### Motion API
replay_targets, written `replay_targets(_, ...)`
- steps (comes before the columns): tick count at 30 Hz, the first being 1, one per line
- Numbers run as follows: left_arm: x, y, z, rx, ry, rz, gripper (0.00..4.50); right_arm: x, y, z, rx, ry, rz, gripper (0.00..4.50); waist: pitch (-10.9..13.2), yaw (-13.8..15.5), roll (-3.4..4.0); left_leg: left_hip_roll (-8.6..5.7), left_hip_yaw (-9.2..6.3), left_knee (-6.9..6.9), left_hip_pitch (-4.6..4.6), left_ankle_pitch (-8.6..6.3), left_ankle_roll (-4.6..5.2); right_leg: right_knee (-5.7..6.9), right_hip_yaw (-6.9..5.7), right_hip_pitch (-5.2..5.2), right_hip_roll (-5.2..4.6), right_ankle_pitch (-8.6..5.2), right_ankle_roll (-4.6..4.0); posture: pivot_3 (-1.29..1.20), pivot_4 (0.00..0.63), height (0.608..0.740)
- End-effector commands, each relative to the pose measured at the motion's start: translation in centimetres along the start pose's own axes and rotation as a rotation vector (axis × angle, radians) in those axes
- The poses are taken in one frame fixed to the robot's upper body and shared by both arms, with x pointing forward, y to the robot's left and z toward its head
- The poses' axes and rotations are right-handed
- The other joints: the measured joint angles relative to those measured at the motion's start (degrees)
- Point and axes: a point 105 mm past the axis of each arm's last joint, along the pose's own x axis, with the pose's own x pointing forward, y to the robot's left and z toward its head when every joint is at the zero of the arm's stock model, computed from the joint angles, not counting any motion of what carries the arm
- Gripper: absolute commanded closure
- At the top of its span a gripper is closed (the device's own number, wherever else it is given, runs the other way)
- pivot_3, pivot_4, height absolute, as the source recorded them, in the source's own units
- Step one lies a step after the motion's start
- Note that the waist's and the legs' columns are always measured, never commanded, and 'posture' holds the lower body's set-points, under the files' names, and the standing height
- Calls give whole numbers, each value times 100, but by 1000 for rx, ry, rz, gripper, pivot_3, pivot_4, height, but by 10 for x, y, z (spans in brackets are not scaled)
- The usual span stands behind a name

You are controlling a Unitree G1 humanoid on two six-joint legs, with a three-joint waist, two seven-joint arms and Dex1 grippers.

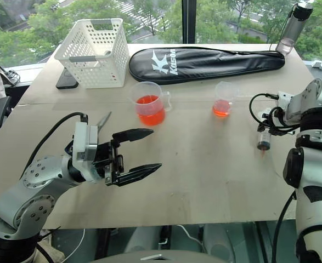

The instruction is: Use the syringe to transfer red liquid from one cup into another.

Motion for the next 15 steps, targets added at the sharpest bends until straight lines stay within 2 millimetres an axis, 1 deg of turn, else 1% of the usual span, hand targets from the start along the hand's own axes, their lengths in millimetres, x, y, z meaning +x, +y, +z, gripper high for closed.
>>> replay_targets(1,-3,-1,4,29,-18,21,0,-27,-13,7,-49,-133,63,2971,4,44,5,0,-2,0,-5,-2,3,-5,-2,0,-1,0,0,0,150,724)
replay_targets(2,-3,0,4,26,-18,27,0,-36,-15,6,-85,-189,93,2971,5,78,7,0,-3,0,-8,-3,5,-9,-3,-1,-2,0,0,0,150,724)
replay_targets(4,-2,1,2,14,-22,36,0,-60,-10,3,-165,-336,152,2974,6,110,10,0,-8,-1,-19,-5,8,-22,-8,-3,-4,0,2,0,150,724)
replay_targets(7,-1,5,-1,2,-22,39,0,-95,15,3,-224,-544,293,2983,12,30,20,4,-12,-3,-28,-6,8,-31,-6,-8,-10,4,9,0,150,724)
replay_targets(8,0,7,-2,-2,-24,40,0,-108,33,3,-249,-621,382,2983,12,-16,20,6,-12,-2,-27,-6,8,-29,-4,-8,-9,5,10,0,150,724)
replay_targets(9,1,10,-2,-7,-27,45,0,-119,49,1,-300,-678,435,2983,12,-45,20,10,-12,-2,-24,-6,8,-28,-4,-8,-8,6,11,0,150,724)
replay_targets(11,2,18,-3,-9,-31,59,0,-138,81,-1,-347,-790,560,2985,12,-62,21,22,-11,0,-16,-6,8,-25,0,-6,4,6,11,0,150,724)
replay_targets(13,2,24,-1,-12,-36,74,0,-150,108,-1,-368,-843,662,2985,12,-66,21,30,-10,0,-4,-6,8,-21,4,-1,19,6,10,0,150,724)
replay_targets(15,2,30,2,-12,-44,97,0,-163,140,-2,-424,-897,759,2986,12,-43,21,31,-10,0,0,-6,8,-12,5,-1,25,6,9,0,150,724)
